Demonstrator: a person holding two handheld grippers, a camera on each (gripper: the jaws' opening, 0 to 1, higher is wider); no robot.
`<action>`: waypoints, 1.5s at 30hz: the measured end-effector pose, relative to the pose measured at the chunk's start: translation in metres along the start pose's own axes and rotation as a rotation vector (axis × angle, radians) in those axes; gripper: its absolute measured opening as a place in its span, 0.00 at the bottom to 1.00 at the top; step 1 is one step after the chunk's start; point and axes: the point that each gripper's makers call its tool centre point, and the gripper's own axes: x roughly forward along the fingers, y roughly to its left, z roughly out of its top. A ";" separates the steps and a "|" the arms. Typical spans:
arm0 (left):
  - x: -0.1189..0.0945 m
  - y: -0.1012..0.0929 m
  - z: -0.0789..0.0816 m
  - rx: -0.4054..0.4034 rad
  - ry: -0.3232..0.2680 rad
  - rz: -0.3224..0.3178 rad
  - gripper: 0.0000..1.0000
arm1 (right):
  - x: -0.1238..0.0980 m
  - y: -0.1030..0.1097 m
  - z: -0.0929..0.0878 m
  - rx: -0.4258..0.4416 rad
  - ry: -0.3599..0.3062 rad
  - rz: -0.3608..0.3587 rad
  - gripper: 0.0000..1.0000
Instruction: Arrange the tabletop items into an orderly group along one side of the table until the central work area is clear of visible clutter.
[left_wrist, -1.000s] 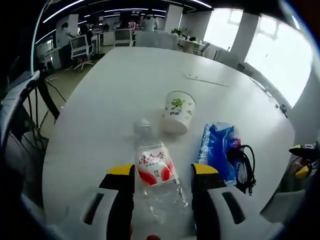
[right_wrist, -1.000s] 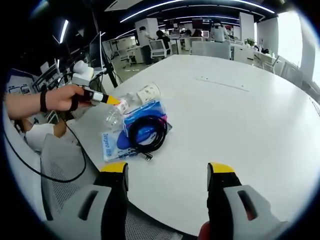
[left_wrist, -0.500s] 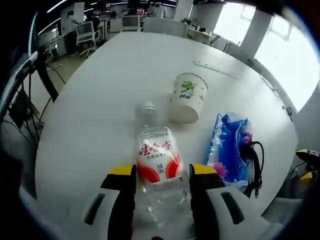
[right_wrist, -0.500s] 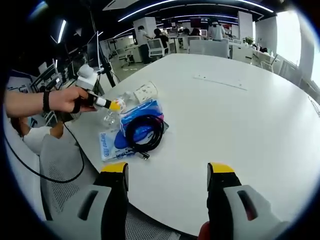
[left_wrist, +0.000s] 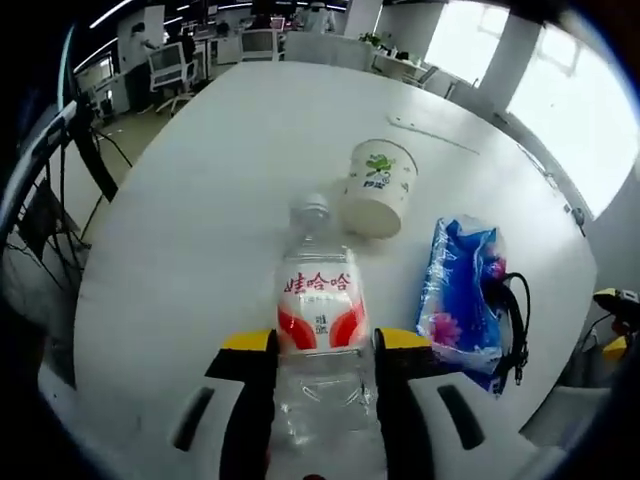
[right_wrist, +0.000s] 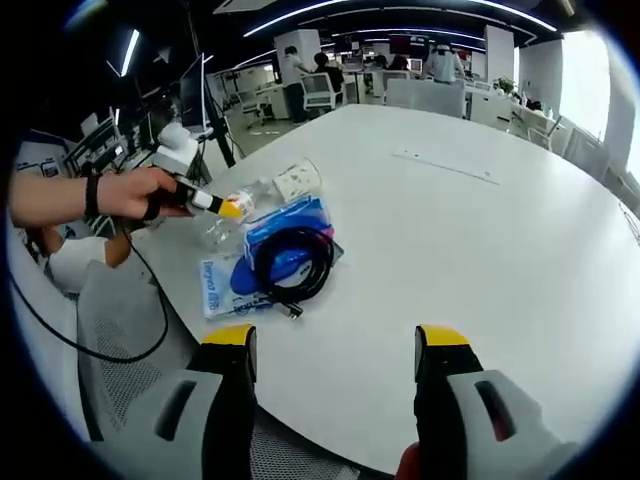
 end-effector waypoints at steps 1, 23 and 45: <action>-0.001 0.001 -0.001 0.021 0.001 0.002 0.38 | 0.000 0.001 0.000 -0.002 -0.001 0.000 0.63; -0.026 0.009 -0.036 0.085 0.033 -0.006 0.37 | 0.000 0.004 -0.004 0.011 -0.012 0.000 0.62; -0.030 0.017 -0.049 0.084 0.126 -0.017 0.40 | -0.003 0.002 -0.007 0.019 -0.017 -0.009 0.63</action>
